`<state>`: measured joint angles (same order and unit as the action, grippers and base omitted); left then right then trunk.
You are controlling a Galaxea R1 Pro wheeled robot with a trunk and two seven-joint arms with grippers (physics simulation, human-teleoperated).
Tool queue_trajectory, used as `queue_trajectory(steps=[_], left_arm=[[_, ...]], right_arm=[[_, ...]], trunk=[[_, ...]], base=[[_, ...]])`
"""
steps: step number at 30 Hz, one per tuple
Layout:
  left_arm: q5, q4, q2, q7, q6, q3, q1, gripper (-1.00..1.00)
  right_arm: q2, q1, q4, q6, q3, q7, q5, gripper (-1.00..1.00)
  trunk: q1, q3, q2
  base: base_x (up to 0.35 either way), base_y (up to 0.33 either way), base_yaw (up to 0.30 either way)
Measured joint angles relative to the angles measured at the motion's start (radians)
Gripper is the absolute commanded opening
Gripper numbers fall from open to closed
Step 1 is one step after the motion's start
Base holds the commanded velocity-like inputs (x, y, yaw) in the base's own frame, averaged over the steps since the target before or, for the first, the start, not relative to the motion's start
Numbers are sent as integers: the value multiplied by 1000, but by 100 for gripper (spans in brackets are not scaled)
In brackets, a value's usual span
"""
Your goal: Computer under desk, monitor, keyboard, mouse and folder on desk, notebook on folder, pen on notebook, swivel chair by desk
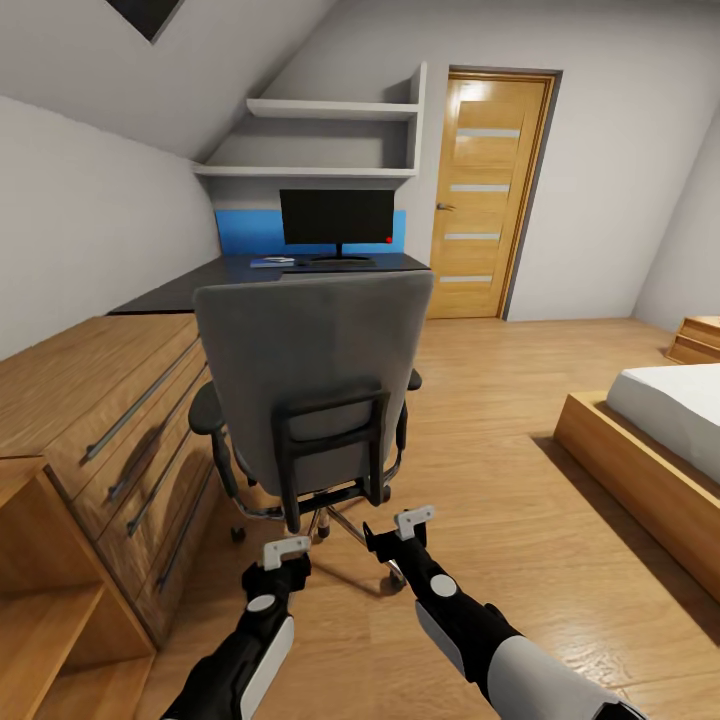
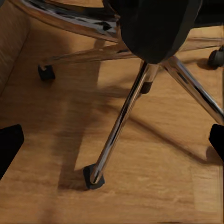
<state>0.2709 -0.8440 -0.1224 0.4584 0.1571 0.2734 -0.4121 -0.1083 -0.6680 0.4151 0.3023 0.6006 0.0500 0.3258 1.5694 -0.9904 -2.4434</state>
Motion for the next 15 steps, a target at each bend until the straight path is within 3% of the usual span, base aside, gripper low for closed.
queue_trajectory(steps=[4, 9, 15], left_arm=[[0, 0, 1, 2, -1, 25, 0, 100], [1, -1, 2, 3, -1, 26, 0, 100], [2, -1, 3, 3, -2, 25, 0, 100]], right_arm=[[0, 0, 0, 0, 0, 0, 0, 100], [2, 0, 0, 0, 0, 0, 0, 100], [15, 0, 1, 0, 1, 0, 0, 100]], trunk=[[0, 0, 0], [0, 0, 0], [0, 0, 0]], base=[[0, 0, 0], [1, 0, 0], [162, 0, 0]])
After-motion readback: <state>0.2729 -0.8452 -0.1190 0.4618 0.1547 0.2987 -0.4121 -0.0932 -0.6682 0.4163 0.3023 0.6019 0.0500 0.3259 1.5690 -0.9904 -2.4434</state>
